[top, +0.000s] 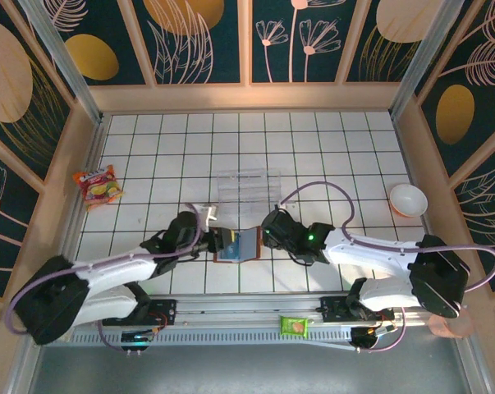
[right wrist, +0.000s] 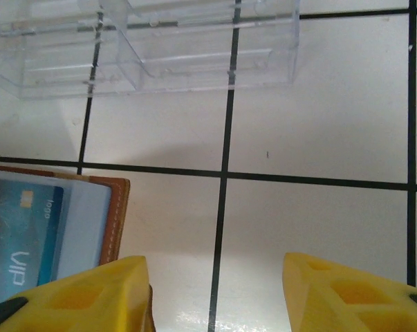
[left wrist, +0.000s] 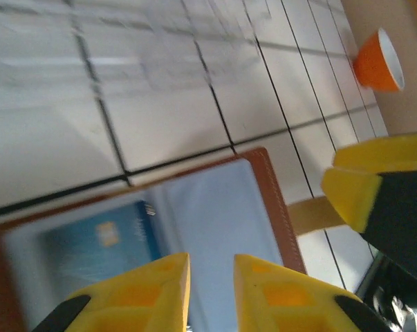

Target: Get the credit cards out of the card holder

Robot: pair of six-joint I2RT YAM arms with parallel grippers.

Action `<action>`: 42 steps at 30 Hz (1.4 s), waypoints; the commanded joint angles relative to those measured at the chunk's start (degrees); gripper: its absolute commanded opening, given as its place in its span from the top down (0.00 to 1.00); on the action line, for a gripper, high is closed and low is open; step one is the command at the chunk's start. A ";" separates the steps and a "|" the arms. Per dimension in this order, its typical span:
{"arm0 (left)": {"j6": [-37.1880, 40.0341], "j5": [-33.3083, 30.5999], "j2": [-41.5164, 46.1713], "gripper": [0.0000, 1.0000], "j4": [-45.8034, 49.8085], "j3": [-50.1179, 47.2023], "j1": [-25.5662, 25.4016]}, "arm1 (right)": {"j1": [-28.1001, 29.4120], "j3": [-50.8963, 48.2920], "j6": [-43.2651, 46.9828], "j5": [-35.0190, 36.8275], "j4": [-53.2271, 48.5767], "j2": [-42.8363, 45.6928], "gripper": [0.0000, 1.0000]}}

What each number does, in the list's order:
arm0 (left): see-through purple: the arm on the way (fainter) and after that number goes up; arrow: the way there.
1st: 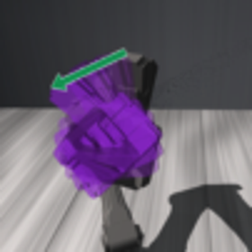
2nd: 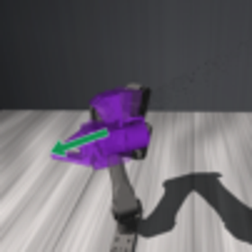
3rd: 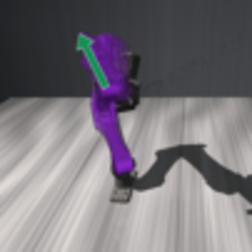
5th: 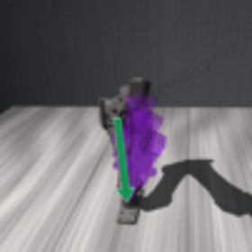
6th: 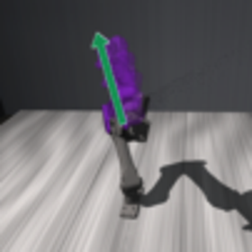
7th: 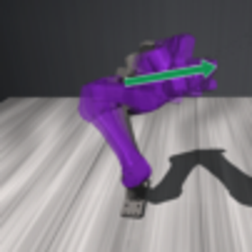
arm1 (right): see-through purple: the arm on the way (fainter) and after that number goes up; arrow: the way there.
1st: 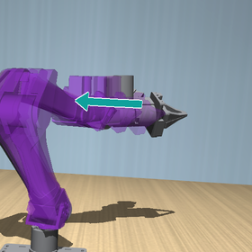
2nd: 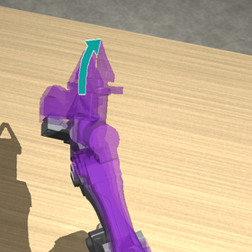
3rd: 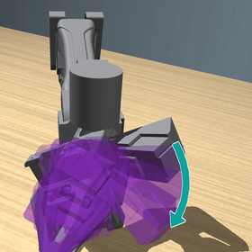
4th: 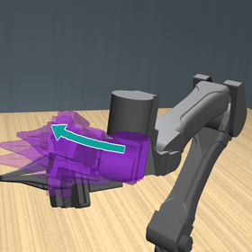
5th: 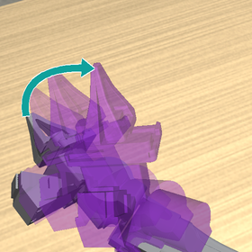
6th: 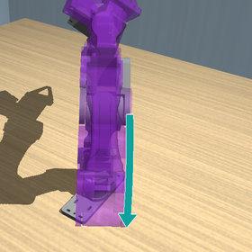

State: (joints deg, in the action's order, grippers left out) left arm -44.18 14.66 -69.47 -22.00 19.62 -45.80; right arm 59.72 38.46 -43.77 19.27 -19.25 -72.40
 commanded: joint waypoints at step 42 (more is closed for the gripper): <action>-1.44 7.34 -20.68 1.00 -6.13 4.59 -3.24 | -3.57 -9.30 -0.44 -29.10 22.53 -5.18 1.00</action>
State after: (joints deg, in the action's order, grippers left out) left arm -45.25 22.11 -90.89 -28.75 25.47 -48.66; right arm 55.99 29.91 -42.54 -9.61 0.69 -76.29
